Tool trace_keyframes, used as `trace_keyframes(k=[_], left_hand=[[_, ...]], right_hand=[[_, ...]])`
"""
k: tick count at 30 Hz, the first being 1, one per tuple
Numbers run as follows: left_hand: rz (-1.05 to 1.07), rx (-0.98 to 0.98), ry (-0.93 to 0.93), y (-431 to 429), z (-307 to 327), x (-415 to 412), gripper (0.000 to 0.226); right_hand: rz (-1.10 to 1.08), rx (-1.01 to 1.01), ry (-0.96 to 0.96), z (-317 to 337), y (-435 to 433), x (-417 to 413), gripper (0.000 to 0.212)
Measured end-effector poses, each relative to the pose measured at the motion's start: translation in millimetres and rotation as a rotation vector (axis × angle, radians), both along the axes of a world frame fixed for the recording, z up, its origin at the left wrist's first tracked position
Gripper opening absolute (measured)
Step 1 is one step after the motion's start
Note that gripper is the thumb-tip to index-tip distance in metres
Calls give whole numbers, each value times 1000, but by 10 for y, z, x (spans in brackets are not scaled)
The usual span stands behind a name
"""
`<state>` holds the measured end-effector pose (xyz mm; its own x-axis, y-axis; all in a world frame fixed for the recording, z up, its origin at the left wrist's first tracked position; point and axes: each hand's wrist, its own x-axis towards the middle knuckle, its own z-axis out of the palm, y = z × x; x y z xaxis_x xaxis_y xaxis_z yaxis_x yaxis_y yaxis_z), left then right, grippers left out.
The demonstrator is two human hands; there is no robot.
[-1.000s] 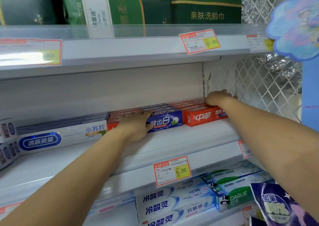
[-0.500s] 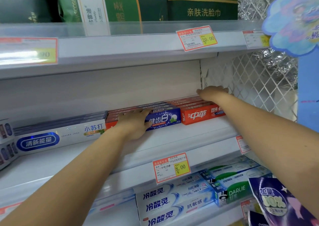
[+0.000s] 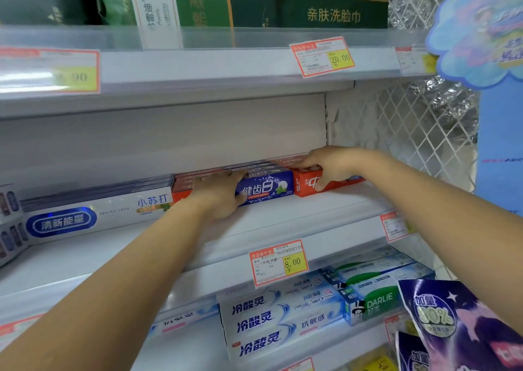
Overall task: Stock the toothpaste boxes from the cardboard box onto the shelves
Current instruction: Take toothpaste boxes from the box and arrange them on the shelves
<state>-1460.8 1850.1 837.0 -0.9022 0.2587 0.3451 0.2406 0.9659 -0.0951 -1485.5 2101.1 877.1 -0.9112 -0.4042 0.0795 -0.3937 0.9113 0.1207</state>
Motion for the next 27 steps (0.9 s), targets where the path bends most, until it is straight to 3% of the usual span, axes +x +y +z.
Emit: trace_keyframes(k=[5,11,14,16,21,27], left_hand=[[-21,32,-20,-2,16,69,66],[-107,138,-22,125,197,543,44],[-272,292,176,236,115,1087,35],[-453,451,299,257,-113,1554,23],[-618,654,140,4,-1133,2212,41],[-444,731,-231,-516,-2810,2558,48]], right_hand=[[-23,-17,106,-118,-55,109,67],[86,-487,404,-219,-147,909,45],[145,-726,532,-358,-263,1441,19],[160,-863,546,-539,-332,1790,20],[143,-876,391,-1346,-517,2329,33],[-31,-800,-39,-2818,-825,2667,34]])
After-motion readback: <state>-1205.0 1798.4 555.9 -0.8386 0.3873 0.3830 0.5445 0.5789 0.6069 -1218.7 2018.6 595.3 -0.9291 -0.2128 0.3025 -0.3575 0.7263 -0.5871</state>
